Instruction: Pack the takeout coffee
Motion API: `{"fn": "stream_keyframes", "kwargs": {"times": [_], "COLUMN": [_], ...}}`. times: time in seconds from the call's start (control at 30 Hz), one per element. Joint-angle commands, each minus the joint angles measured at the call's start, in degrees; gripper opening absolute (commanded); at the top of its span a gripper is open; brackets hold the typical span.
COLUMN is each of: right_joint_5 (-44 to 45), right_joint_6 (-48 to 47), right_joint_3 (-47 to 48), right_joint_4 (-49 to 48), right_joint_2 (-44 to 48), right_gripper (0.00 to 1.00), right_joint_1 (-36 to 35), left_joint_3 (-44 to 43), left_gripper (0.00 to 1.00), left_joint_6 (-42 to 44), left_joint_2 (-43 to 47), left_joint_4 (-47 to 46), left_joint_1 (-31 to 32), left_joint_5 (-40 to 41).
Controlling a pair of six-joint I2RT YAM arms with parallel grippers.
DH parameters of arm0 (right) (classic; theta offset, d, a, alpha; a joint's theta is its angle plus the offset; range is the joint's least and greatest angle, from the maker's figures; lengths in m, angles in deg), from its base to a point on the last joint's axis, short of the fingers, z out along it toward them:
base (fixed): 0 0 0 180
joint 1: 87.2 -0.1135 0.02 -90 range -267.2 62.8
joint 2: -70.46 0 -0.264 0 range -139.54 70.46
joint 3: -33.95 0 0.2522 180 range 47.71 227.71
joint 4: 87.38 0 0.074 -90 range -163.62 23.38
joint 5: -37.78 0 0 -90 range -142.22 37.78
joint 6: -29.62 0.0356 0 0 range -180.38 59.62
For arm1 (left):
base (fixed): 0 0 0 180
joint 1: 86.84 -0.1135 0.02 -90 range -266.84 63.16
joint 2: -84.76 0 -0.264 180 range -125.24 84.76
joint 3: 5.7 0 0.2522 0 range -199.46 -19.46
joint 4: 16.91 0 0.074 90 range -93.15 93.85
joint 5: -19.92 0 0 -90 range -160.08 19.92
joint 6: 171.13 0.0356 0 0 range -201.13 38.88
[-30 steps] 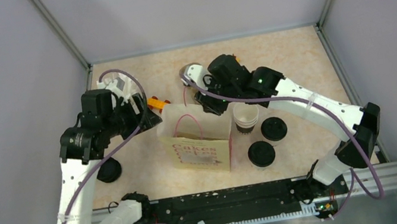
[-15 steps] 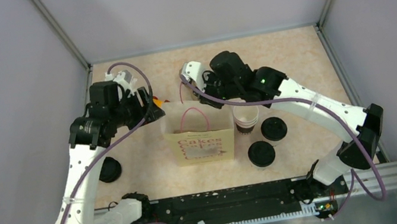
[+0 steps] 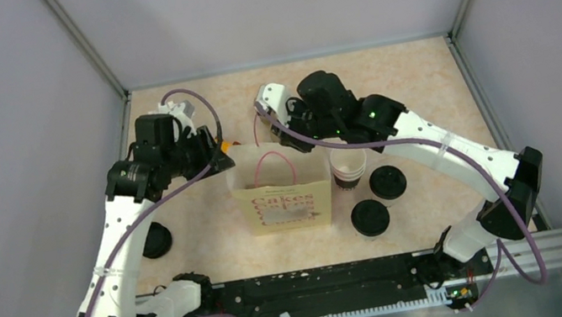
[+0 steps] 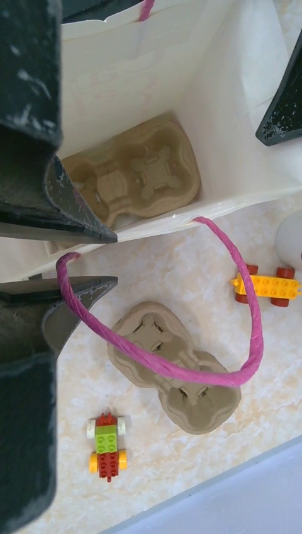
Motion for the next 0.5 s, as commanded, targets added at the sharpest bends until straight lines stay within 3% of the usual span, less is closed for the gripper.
{"fn": "stream_keyframes", "kwargs": {"times": [0.0,0.17,0.33,0.47], "right_joint_5": [0.82,1.50,2.09,4.37], "right_joint_6": [3.09,8.70,17.16,25.98], "right_joint_3": [0.85,0.74,-0.01,-1.96], "right_joint_4": [-2.65,-2.32,-1.30,-2.05], "right_joint_2": [2.24,4.75,9.76,14.31], "right_gripper": [0.29,0.49,0.63,0.71], "right_joint_1": [0.36,0.36,0.31,0.39], "left_joint_3": [0.20,-0.99,-3.20,-4.47], "left_gripper": [0.47,0.21,0.00,0.00], "left_joint_6": [0.22,0.08,0.64,0.69], "left_joint_2": [0.54,0.80,0.16,-0.17], "left_joint_4": [-3.35,-2.49,-0.87,-0.20], "left_joint_1": [-0.27,-0.26,-0.26,-0.27], "left_joint_5": [-3.10,-4.15,-4.59,-3.94]}}
